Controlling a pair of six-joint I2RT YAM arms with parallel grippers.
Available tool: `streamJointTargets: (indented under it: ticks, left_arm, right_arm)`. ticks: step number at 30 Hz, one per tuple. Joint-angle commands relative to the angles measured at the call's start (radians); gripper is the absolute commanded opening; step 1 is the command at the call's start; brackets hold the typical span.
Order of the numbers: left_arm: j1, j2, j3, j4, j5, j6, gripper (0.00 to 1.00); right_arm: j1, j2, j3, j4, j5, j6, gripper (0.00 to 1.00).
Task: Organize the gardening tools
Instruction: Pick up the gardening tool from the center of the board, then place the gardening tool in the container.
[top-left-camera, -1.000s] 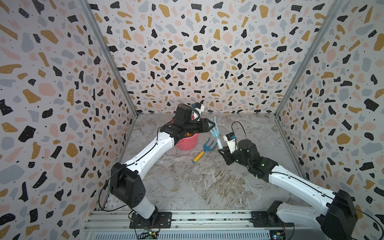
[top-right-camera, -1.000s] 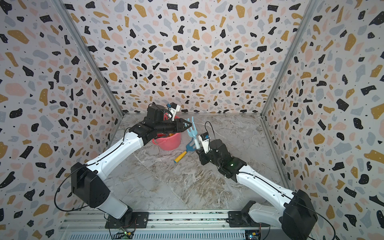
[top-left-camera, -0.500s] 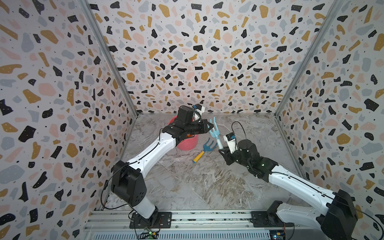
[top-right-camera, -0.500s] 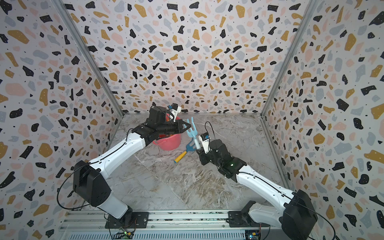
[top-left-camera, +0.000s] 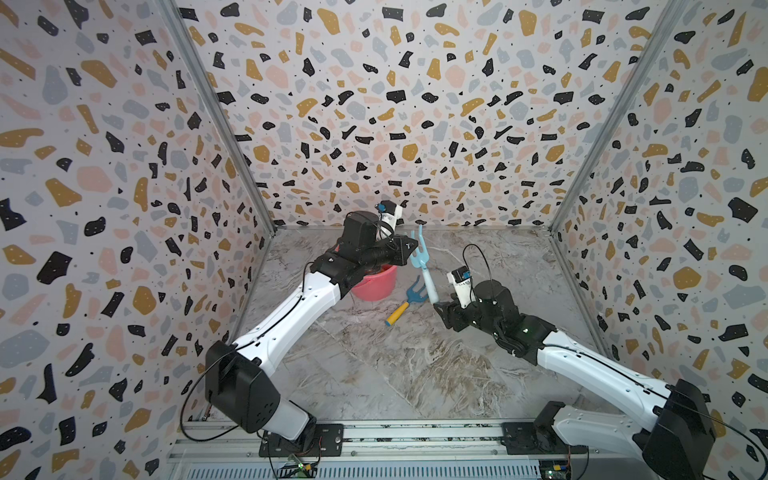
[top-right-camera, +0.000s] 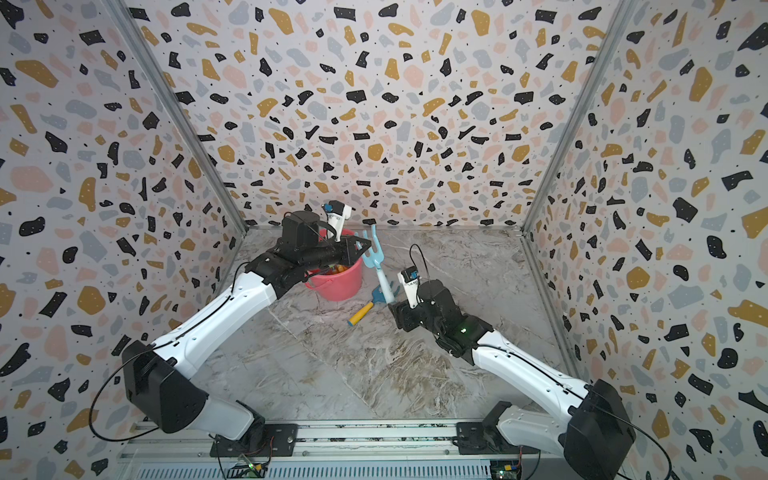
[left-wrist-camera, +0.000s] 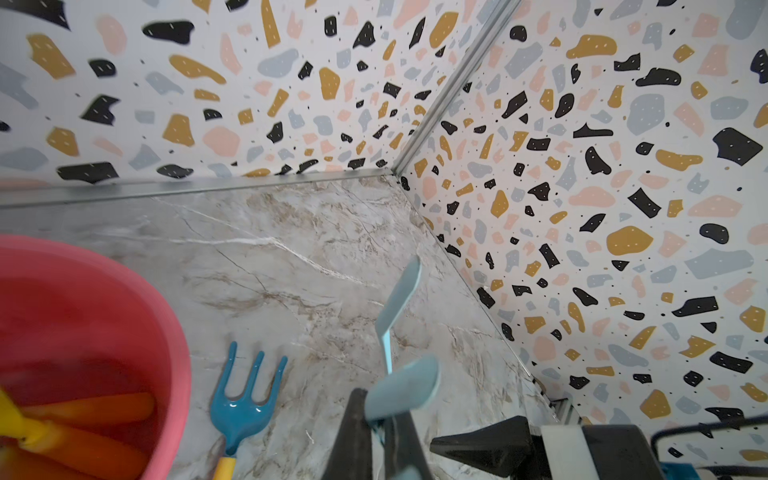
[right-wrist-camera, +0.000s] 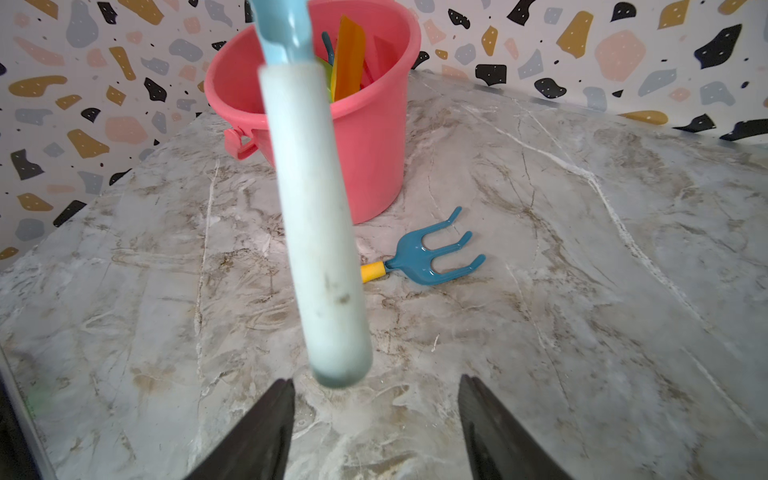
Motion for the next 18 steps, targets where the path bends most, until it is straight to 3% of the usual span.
streamJointTargets:
  ticks: [1,9,13,18]
  left_arm:
    - [0.036,-0.060,-0.009,0.039,-0.071,0.074,0.00]
    - [0.121,-0.155,-0.002,0.051,-0.194,0.163,0.00]
    - [0.144,-0.179,0.006,0.053,-0.266,0.207,0.00]
    - [0.174,-0.193,0.005,0.077,-0.316,0.247,0.00]
  right_arm:
    - [0.006,-0.051,0.024,-0.030,0.037,0.019,0.74]
    - [0.006,-0.093,0.029,-0.071,0.094,0.061,0.88]
    - [0.005,-0.090,0.057,-0.124,0.138,0.090,0.99]
    - [0.005,-0.061,0.088,-0.197,0.178,0.131,1.00]
